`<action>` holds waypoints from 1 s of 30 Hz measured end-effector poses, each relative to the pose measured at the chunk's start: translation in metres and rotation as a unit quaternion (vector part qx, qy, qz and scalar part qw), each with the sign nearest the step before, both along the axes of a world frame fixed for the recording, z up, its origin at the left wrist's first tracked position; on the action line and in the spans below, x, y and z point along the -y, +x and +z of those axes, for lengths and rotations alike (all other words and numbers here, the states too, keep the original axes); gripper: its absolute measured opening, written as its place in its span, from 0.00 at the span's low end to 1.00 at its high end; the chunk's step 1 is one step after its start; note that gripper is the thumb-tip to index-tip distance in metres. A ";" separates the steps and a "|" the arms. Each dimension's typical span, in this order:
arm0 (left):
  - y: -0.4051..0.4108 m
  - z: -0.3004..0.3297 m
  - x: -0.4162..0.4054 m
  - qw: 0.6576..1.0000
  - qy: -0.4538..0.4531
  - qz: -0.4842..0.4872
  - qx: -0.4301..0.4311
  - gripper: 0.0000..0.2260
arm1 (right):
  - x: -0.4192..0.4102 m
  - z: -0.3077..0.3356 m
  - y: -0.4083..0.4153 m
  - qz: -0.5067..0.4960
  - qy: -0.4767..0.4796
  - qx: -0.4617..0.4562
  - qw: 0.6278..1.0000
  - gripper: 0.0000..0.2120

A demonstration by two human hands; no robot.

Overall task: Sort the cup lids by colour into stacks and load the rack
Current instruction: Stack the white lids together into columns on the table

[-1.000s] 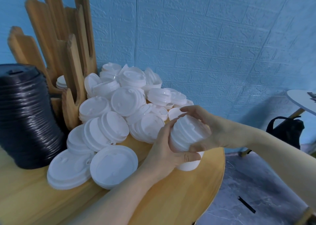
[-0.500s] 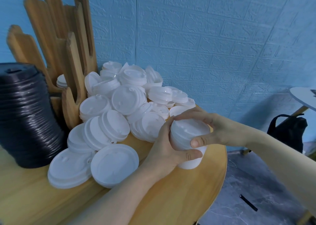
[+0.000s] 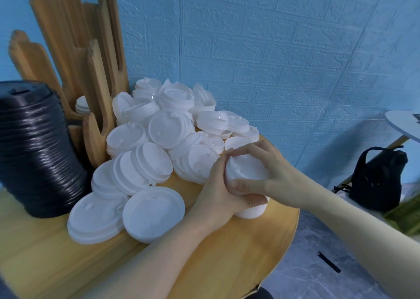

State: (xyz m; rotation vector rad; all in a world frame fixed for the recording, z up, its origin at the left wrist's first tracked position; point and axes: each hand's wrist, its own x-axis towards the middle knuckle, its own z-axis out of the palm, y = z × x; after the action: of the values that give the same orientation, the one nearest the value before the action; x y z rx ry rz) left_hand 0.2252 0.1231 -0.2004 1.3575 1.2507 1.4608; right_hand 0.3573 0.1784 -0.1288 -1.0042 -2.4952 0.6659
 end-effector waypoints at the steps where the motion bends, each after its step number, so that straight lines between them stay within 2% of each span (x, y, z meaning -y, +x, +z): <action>1: 0.000 0.000 0.000 1.000 0.000 0.000 -0.004 0.42 | 0.001 -0.003 0.000 0.000 0.009 -0.011 1.000 0.31; 3: 0.000 -0.001 0.001 1.000 0.004 0.000 -0.016 0.46 | 0.002 -0.008 0.005 0.018 0.000 -0.052 0.998 0.28; 7: 0.002 0.002 0.005 0.999 -0.005 0.019 -0.039 0.50 | 0.001 -0.020 0.019 0.052 -0.127 -0.186 0.973 0.18; 11: 0.004 0.001 0.008 0.999 -0.007 0.025 -0.047 0.47 | 0.007 -0.043 0.022 0.025 -0.168 -0.306 0.937 0.25; 15: 0.004 0.004 0.012 0.999 -0.004 0.018 -0.044 0.49 | 0.017 -0.048 0.017 -0.014 -0.205 -0.356 0.912 0.30; 22: 0.000 0.005 0.013 1.000 -0.014 0.020 -0.010 0.44 | 0.006 -0.054 0.020 -0.004 -0.216 -0.358 0.908 0.35; 23: 0.000 0.005 0.013 1.000 -0.016 0.022 -0.010 0.43 | -0.002 -0.053 0.023 -0.016 -0.204 -0.365 0.908 0.33; 25: 0.000 0.007 0.013 1.000 -0.017 0.024 -0.011 0.41 | -0.025 -0.053 0.026 -0.080 -0.151 -0.364 0.916 0.23; 27: 0.000 0.008 0.014 0.999 -0.019 0.028 -0.013 0.39 | -0.051 -0.057 0.024 -0.140 -0.060 -0.300 0.942 0.14; 30: -0.001 0.007 0.015 0.999 -0.021 0.036 -0.017 0.38 | -0.081 -0.070 0.013 -0.155 0.054 -0.099 0.981 0.23</action>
State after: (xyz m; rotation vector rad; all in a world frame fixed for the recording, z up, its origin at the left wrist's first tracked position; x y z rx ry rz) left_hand 0.2245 0.1082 -0.1937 1.3276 1.3558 1.4578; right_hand 0.3699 0.2598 -0.1985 -1.1899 -2.1196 0.4995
